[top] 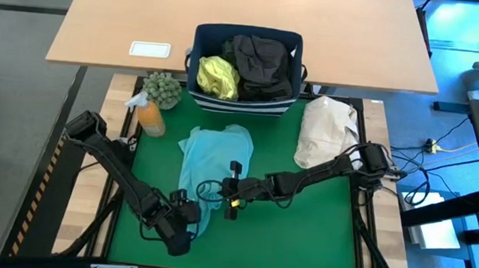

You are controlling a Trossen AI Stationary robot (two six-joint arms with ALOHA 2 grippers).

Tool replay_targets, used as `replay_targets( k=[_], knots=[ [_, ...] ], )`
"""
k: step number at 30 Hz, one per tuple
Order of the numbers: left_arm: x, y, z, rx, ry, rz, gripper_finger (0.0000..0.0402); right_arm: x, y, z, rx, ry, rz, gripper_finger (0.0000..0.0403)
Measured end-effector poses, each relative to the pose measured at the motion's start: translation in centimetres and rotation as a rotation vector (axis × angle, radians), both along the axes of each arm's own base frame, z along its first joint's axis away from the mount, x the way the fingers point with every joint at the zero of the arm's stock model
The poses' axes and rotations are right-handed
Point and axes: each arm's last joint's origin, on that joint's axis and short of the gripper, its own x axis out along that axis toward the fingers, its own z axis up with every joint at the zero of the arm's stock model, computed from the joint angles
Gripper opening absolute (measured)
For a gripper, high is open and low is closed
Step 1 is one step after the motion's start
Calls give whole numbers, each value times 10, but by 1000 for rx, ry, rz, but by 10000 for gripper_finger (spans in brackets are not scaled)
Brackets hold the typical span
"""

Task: Fold laundry
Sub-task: Fold the blue shorts

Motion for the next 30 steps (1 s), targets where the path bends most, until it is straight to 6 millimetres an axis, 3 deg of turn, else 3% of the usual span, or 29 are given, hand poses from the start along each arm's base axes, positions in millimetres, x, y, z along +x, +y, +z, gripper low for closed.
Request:
replay_targets(
  k=[12,30],
  knots=[
    [18,-3,-37,53,41,76,282,0,0,0,5,-5,-1,18],
    [25,1,-48,79,46,137,282,0,1,0,27,7,21,19]
  ],
)
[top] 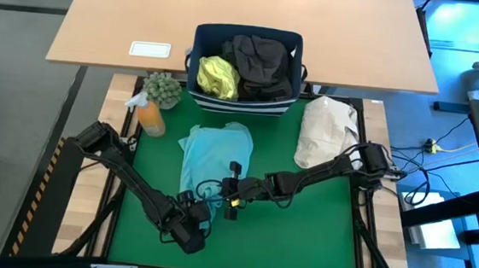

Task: Fold laundry
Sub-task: Fold the blue shorts

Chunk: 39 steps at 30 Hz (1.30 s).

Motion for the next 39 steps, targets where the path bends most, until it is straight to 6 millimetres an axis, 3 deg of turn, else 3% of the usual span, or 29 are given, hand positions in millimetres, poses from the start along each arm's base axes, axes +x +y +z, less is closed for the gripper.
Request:
replay_targets(
  k=[7,13,17,24,39],
  knots=[
    [-13,-3,15,30,15,-107,282,-2,0,-4,-31,47,15,9],
    [-44,2,42,97,73,-179,282,-2,0,-5,-36,54,18,15],
    [-67,1,47,201,146,-245,282,-3,0,-5,-41,57,20,11],
    [-79,-16,25,287,129,-502,282,-2,-1,-5,-48,56,25,17],
    [-74,-25,-26,583,160,-715,282,-1,-4,-5,-41,58,28,16]
  ],
)
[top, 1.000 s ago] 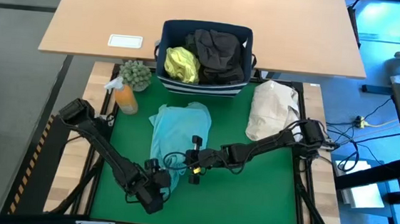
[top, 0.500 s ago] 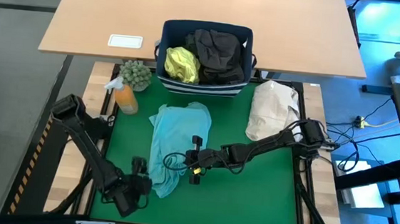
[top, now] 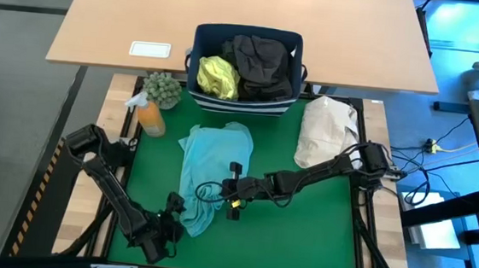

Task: Fold laundry
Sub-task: Fold the blue shorts

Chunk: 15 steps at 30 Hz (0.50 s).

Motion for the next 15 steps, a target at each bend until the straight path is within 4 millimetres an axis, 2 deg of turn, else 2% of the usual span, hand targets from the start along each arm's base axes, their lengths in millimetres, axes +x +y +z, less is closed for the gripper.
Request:
replay_targets(
  k=[6,15],
  knots=[
    [9,-4,-12,82,-97,-25,282,1,-5,0,12,1,-15,17],
    [14,-7,-40,159,-88,-21,282,2,-7,0,27,4,-8,18]
  ],
)
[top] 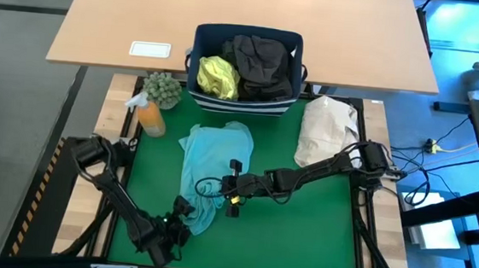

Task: Fold laundry
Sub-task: Fold the blue shorts

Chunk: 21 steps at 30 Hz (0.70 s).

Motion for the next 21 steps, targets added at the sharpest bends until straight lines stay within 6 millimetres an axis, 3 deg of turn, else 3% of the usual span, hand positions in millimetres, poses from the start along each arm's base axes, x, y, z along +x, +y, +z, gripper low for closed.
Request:
replay_targets(
  k=[3,6,9,14,21],
  knots=[
    [-3,-3,-1,32,-60,-2,270,-1,0,1,-7,13,4,18],
    [-5,-5,0,44,-133,17,233,-6,-1,4,-37,58,17,18],
    [-5,-5,3,-2,-180,70,169,-14,-3,12,-43,114,33,13],
    [-2,-12,7,-93,-226,129,28,-31,7,23,-27,203,121,9],
    [13,-35,48,-147,-292,104,8,-61,31,49,-12,257,247,9]
  ],
)
